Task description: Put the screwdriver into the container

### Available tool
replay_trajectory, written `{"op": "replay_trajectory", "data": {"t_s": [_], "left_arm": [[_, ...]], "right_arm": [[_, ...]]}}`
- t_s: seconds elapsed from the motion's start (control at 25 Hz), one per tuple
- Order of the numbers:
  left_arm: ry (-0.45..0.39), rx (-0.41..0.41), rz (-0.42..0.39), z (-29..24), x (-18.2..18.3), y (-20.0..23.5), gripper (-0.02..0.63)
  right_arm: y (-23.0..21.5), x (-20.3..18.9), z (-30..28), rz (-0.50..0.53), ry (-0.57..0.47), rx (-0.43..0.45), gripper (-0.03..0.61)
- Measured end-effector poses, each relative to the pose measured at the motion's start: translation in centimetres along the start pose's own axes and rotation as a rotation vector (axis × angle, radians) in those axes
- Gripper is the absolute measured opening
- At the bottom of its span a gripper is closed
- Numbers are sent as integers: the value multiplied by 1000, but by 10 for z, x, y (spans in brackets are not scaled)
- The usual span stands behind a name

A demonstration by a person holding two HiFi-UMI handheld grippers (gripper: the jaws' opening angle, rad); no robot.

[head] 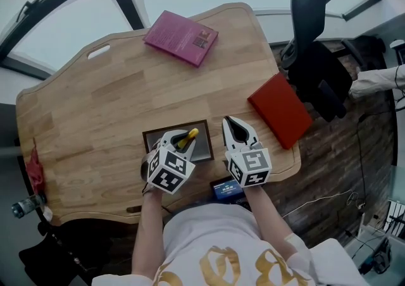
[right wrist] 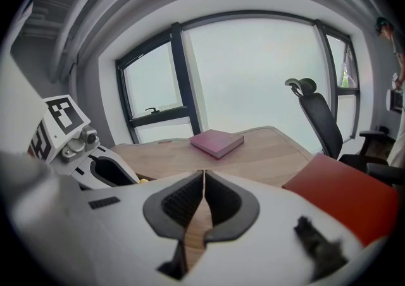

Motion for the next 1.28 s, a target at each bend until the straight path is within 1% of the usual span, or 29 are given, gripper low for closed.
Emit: {"op": "replay_trajectory", "data": {"t_s": [0.2, 0.4, 0.72, 1.16, 1.28], "left_arm": [[14, -15, 13, -6, 0, 3, 79], [53, -41, 13, -13, -4, 3, 80], [85, -66, 25, -21, -9, 5, 80], [148, -113, 79, -31, -15, 9, 80], [176, -139, 95, -35, -17, 8, 80]], "right_arm": [[-4, 0, -4, -1, 7, 0, 32], [-7, -2, -8, -6, 18, -2, 32], [-11, -7, -14, -23, 35, -4, 32], [-13, -14, -21, -32, 58, 0, 32], [-12, -15, -22, -33, 63, 7, 32]]}}
Point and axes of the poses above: the fingertips, and each gripper's own axes: z backward along the fingers, y to its left, x out of its top, the point moved 10 cm from there along z, backward along the fingers, and after that the axes turned 11 degrees about -y, right-handed, at the moved point
